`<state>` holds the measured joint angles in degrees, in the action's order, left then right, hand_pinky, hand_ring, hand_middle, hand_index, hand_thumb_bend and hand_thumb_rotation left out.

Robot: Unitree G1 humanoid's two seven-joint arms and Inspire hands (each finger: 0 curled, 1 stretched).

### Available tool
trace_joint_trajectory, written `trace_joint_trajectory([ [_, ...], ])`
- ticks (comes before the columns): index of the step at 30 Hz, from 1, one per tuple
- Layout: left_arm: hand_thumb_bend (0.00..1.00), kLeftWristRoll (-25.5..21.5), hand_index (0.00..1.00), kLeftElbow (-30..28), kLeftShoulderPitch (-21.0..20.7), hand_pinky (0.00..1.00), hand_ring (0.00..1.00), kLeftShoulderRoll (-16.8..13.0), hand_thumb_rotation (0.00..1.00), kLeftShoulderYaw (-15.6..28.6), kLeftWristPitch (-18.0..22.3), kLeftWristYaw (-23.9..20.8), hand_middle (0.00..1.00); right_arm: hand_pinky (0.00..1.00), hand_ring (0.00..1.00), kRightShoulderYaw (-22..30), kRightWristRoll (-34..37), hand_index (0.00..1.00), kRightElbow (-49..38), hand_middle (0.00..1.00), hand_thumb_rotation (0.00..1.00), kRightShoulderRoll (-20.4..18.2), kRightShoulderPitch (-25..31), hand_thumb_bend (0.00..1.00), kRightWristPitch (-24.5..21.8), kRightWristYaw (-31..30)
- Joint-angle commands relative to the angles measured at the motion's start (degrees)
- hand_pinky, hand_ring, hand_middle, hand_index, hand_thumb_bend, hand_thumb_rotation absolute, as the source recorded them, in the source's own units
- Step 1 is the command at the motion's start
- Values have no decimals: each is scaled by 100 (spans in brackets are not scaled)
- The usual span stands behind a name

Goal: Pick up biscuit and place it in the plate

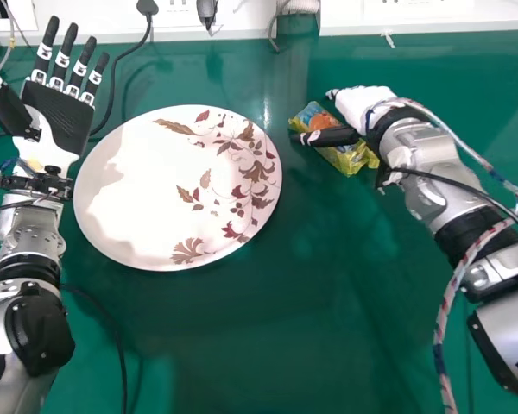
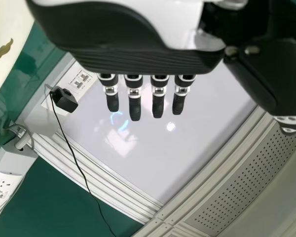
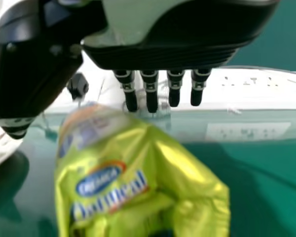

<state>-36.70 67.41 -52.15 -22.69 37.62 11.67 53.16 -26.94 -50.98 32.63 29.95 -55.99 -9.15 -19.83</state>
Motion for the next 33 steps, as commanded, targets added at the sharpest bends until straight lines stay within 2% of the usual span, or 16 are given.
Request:
trace_joint_trajectory([
  [1, 100, -54, 100, -72, 57, 100, 96, -60, 72, 55, -32, 52, 100, 100, 100, -28, -54, 100, -272, 100, 25, 159, 167, 100, -25, -162],
  [8, 100, -168, 100, -189, 61, 100, 96, -76, 71, 100, -154, 61, 100, 98, 100, -121, -241, 100, -545, 100, 23, 273, 381, 100, -161, -492],
  [21, 100, -144, 100, -646, 154, 100, 94, 49, 76, 13, -122, 97, 99, 89, 100, -436, -563, 100, -2, 100, 18, 91, 349, 100, -169, -279],
  [25, 100, -138, 100, -934, 228, 100, 95, 119, 77, -24, -90, 88, 100, 90, 100, -534, -678, 100, -4, 100, 19, -2, 397, 100, -281, -305],
  [29, 100, -116, 100, -1320, 351, 100, 93, 219, 78, -88, -97, -39, 99, 86, 100, -673, -869, 100, 128, 100, 20, -128, 443, 100, -393, -23],
  [33, 100, -115, 100, -1683, 485, 89, 90, 277, 77, -144, -198, -181, 97, 81, 100, -722, -994, 100, 425, 100, 14, -357, 471, 100, -647, 464],
])
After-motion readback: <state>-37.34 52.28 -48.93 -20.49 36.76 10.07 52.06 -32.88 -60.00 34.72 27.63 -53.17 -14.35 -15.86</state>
